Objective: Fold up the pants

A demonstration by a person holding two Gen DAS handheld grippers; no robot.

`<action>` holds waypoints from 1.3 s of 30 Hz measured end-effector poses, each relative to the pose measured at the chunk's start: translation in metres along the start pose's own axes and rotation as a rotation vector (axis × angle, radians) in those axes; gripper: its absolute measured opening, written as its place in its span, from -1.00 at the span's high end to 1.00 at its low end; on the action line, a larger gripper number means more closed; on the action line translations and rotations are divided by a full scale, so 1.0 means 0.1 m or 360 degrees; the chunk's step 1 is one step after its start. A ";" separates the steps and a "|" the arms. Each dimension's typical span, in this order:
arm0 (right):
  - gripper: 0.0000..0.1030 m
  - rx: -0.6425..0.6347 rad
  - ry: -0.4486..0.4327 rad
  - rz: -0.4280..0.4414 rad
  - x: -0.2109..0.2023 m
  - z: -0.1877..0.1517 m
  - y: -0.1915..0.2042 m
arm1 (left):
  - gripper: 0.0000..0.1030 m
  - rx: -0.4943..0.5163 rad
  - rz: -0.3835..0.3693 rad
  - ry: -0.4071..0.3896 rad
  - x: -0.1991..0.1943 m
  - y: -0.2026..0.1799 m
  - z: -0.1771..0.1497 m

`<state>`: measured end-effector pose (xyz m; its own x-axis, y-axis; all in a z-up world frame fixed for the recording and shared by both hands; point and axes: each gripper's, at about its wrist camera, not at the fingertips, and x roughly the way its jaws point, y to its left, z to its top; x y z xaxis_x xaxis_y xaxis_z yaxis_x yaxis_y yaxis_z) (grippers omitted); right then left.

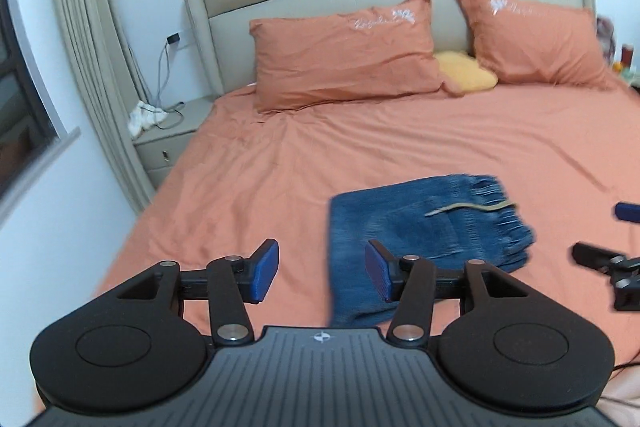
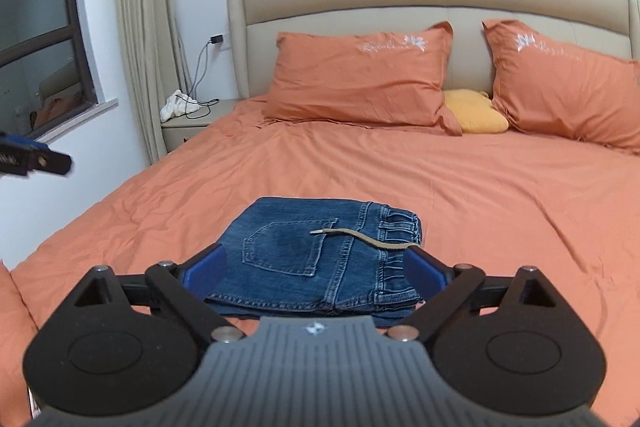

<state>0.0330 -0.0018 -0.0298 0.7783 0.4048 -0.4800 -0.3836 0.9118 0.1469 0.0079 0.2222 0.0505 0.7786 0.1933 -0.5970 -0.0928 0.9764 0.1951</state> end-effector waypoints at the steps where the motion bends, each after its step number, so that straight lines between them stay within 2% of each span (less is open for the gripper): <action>1: -0.76 -0.0019 -0.0005 -0.0006 -0.04 -0.04 0.03 | -0.14 -0.0038 -0.0018 -0.0014 0.00 -0.06 -0.08; 6: -0.76 -0.0068 -0.0043 -0.0063 -0.14 -0.25 0.10 | -0.14 -0.0229 -0.0106 -0.0016 0.04 -0.31 -0.40; 10: -0.76 -0.0079 -0.0056 -0.0104 -0.18 -0.36 0.07 | -0.15 -0.0314 -0.0091 -0.0039 0.09 -0.51 -0.61; 13: -0.76 -0.0066 -0.0044 -0.0113 -0.19 -0.41 0.03 | -0.25 -0.0350 -0.0094 -0.0033 0.15 -0.60 -0.74; 16: -0.76 -0.0072 -0.0018 -0.0122 -0.15 -0.47 0.01 | -0.30 -0.0359 -0.0127 -0.0053 0.18 -0.67 -0.83; 20: -0.76 -0.0093 -0.0029 -0.0106 -0.12 -0.54 0.02 | -0.36 -0.0274 -0.0062 -0.0079 0.19 -0.75 -0.90; 24: -0.77 -0.0116 -0.0056 -0.0148 -0.09 -0.56 0.01 | -0.38 -0.0244 -0.0056 -0.0093 0.21 -0.78 -0.92; 26: -0.77 -0.0101 -0.0060 -0.0149 -0.08 -0.56 -0.01 | -0.50 -0.0242 -0.0054 -0.0095 0.22 -0.79 -0.93; 31: -0.77 -0.0078 -0.0049 -0.0149 -0.06 -0.55 -0.05 | -0.50 -0.0231 -0.0070 -0.0033 0.27 -0.79 -0.92; 39: -0.77 -0.0042 -0.0034 -0.0129 -0.07 -0.56 -0.10 | -0.50 -0.0236 -0.0060 -0.0027 0.29 -0.78 -0.91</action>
<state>0.0039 -0.0170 -0.0760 0.8175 0.3316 -0.4709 -0.3319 0.9394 0.0854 -0.0193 0.1609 -0.0527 0.7935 0.1556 -0.5883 -0.1529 0.9867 0.0548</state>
